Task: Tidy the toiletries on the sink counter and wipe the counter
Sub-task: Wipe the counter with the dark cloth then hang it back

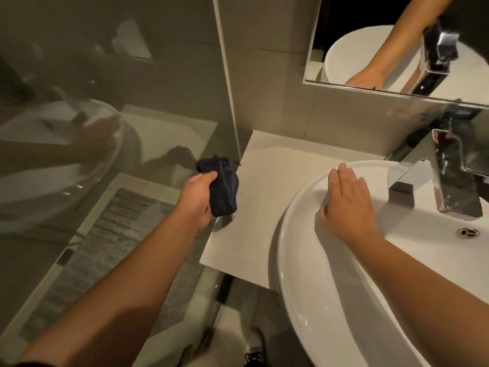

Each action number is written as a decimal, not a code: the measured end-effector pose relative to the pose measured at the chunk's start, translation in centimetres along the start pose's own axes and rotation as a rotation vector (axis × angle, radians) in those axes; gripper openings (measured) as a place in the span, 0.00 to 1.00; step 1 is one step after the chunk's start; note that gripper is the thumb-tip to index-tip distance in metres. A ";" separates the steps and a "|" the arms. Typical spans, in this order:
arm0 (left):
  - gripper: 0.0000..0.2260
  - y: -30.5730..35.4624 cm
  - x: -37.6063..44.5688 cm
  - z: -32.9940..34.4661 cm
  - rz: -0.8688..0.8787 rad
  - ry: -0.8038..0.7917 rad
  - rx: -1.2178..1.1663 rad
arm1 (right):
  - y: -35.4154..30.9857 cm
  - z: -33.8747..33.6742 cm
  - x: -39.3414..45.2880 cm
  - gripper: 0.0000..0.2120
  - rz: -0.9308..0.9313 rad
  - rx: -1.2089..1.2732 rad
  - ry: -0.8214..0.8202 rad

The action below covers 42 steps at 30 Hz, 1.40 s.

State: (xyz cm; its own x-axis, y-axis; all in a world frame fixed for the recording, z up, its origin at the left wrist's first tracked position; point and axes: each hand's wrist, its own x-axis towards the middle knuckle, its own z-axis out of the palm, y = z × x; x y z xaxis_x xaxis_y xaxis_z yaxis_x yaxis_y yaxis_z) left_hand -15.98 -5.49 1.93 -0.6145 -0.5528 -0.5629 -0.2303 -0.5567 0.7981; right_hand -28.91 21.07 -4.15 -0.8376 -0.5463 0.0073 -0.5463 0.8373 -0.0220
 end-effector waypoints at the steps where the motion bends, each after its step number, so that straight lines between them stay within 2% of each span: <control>1: 0.10 0.8 2.0 1.7 0.058 -0.004 0.055 | 0.0 0.1 0.1 0.38 0.004 -0.013 0.003; 4: 0.06 2.4 7.6 6.6 0.276 -0.050 0.347 | -0.1 0.6 0.3 0.38 0.018 -0.038 0.026; 7: 0.08 2.0 12.5 11.2 0.683 -0.115 0.981 | -0.2 1.1 0.5 0.39 0.035 -0.049 0.069; 8: 0.08 1.3 13.7 12.5 0.784 -0.181 1.203 | -0.1 1.3 0.5 0.39 0.043 -0.054 0.082; 10: 0.16 -0.9 15.5 14.3 0.840 -0.446 1.542 | 0.0 1.7 0.7 0.39 0.058 -0.054 0.112; 12: 0.23 -3.0 16.7 14.7 0.891 -0.631 1.731 | 0.0 2.1 0.8 0.38 0.061 -0.046 0.145; 15: 0.25 -3.9 18.5 14.2 1.004 -0.681 1.736 | 0.1 2.6 1.1 0.37 0.055 -0.007 0.194; 17: 0.24 -4.0 18.5 13.3 0.999 -0.713 1.713 | 0.1 2.7 0.9 0.37 0.043 -0.013 0.179; 20: 0.24 -5.3 16.5 11.4 0.985 -0.671 1.651 | 0.0 2.1 0.9 0.38 0.038 -0.006 0.155; 29: 0.24 -11.3 1.2 -1.0 0.856 -0.540 1.665 | 0.1 0.3 0.0 0.38 0.006 -0.056 -0.012; 36: 0.25 -14.4 -8.7 -5.8 0.696 -0.462 1.692 | 0.7 -1.7 -0.2 0.43 -0.041 -0.069 -0.187; 39: 0.22 -14.5 -11.6 -6.9 0.578 -0.435 1.549 | 0.8 -2.3 -0.2 0.43 -0.052 -0.057 -0.225; 40: 0.20 -14.3 -12.5 -7.0 0.492 -0.417 1.435 | 0.8 -2.4 -0.2 0.43 -0.057 -0.051 -0.234; 42: 0.16 -13.7 -14.2 -7.2 0.201 -0.356 1.063 | 0.8 -2.6 -0.3 0.43 -0.064 -0.042 -0.239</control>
State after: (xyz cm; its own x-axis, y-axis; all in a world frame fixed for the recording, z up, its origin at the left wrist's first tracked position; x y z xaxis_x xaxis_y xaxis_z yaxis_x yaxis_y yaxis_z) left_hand 1.28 5.54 -2.61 -0.8525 -0.2711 -0.4468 -0.5225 0.4230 0.7403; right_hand -29.15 21.97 -1.62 -0.7789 -0.5836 -0.2296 -0.6019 0.7985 0.0123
